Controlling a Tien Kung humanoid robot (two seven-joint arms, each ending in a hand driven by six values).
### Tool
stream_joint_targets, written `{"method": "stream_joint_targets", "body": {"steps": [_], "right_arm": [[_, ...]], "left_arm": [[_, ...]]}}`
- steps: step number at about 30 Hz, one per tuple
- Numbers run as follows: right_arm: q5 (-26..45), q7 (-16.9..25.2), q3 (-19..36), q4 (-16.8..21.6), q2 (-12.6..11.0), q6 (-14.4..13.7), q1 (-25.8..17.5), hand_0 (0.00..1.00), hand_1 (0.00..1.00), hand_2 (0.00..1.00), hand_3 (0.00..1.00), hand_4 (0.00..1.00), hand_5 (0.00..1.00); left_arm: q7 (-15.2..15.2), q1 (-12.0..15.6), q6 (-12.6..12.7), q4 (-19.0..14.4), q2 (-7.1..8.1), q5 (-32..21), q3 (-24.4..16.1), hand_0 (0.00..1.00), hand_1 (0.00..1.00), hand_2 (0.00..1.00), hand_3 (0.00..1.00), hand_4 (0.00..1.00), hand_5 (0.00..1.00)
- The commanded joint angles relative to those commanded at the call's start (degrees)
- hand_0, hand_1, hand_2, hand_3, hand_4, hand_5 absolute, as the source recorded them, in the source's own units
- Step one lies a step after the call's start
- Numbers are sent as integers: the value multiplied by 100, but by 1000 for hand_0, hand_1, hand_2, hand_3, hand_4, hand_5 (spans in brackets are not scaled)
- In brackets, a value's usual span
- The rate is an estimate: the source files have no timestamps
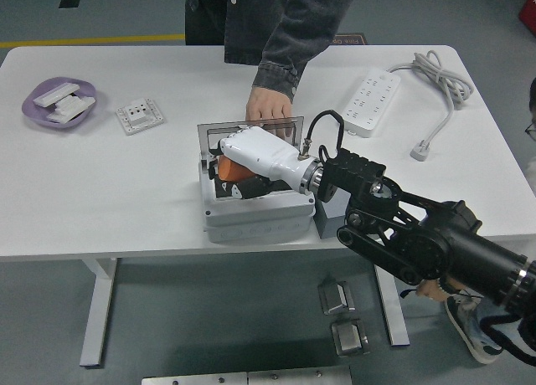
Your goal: Pick up the cylinder from the cube,place it in the box,flap close box
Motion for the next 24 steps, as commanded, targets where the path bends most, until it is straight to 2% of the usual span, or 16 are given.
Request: {"method": "stream_joint_targets", "body": {"steps": [5, 6, 11, 12, 17, 18, 23, 24], "right_arm": [[4, 116, -126, -179, 52, -81, 46, 338, 351, 515, 612, 272, 2], [-1, 131, -137, -210, 62, -94, 53, 404, 463, 581, 694, 320, 111], [-15, 180, -154, -325, 74, -122, 76, 404, 463, 581, 694, 320, 111], [-20, 187, -151, -347, 73, -125, 78, 458, 503, 612, 723, 538, 290], [-63, 229, -146, -418, 51, -159, 93, 458, 503, 612, 723, 538, 290], [-72, 233, -149, -426, 43, -162, 96, 543, 552, 646, 830, 775, 433], [-123, 253, -136, -487, 17, -176, 104, 543, 552, 646, 830, 775, 433], [-132, 253, -125, -504, 16, -180, 103, 550, 552, 648, 849, 843, 426]], "left_arm": [[-5, -26, -9, 0, -1, 31, -1, 822, 811, 777, 838, 725, 477], [-5, -31, -12, 0, -2, 39, -1, 822, 811, 777, 838, 725, 477], [-11, -52, -26, 0, -7, 69, 3, 822, 811, 777, 838, 725, 477], [-12, -55, -29, 0, -8, 74, 3, 822, 811, 777, 838, 725, 477], [-17, -70, -40, 0, -8, 101, 5, 822, 811, 777, 838, 725, 477], [-18, -74, -41, 0, -8, 105, 4, 822, 811, 777, 838, 725, 477], [-26, -88, -54, 0, -15, 120, 22, 822, 811, 777, 838, 725, 477], [-29, -90, -58, 0, -19, 125, 26, 822, 811, 777, 838, 725, 477]]}}
